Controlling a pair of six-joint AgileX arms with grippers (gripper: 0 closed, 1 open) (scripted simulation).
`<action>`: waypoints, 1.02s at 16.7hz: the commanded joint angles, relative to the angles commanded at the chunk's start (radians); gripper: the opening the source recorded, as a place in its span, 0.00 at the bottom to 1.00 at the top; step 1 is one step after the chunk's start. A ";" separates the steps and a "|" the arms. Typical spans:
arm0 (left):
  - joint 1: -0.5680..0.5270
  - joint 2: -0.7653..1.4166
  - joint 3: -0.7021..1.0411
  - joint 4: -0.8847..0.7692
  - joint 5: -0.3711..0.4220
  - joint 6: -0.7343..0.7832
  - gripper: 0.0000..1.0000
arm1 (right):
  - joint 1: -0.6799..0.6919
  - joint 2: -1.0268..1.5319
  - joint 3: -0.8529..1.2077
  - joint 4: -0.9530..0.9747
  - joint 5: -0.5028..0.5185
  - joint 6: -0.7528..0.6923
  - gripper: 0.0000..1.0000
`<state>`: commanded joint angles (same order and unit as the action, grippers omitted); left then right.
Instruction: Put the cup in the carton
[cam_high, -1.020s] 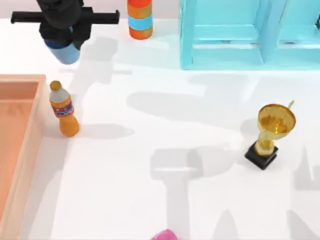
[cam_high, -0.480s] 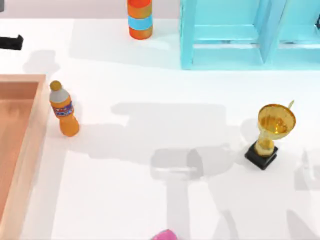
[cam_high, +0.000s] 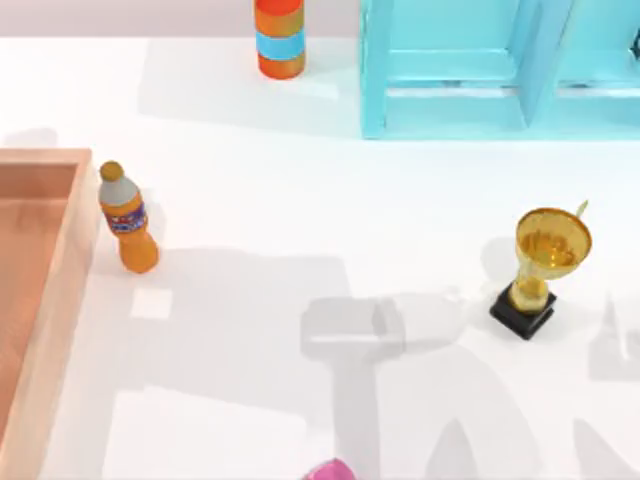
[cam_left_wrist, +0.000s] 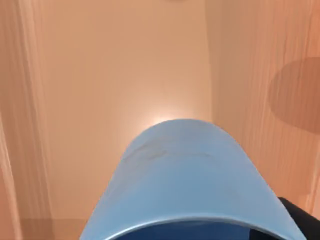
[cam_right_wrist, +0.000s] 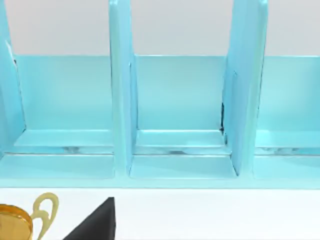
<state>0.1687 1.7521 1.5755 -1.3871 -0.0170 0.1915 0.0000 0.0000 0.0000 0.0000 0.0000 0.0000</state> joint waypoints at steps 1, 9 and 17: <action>0.000 0.000 0.000 0.000 0.000 0.000 0.00 | 0.000 0.000 0.000 0.000 0.000 0.000 1.00; 0.007 0.009 -0.074 0.085 -0.001 0.011 0.00 | 0.000 0.000 0.000 0.000 0.000 0.000 1.00; 0.027 0.019 -0.201 0.223 0.000 0.028 0.00 | 0.000 0.000 0.000 0.000 0.000 0.000 1.00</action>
<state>0.1962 1.7713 1.3745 -1.1642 -0.0171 0.2200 0.0000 0.0000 0.0000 0.0000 0.0000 0.0000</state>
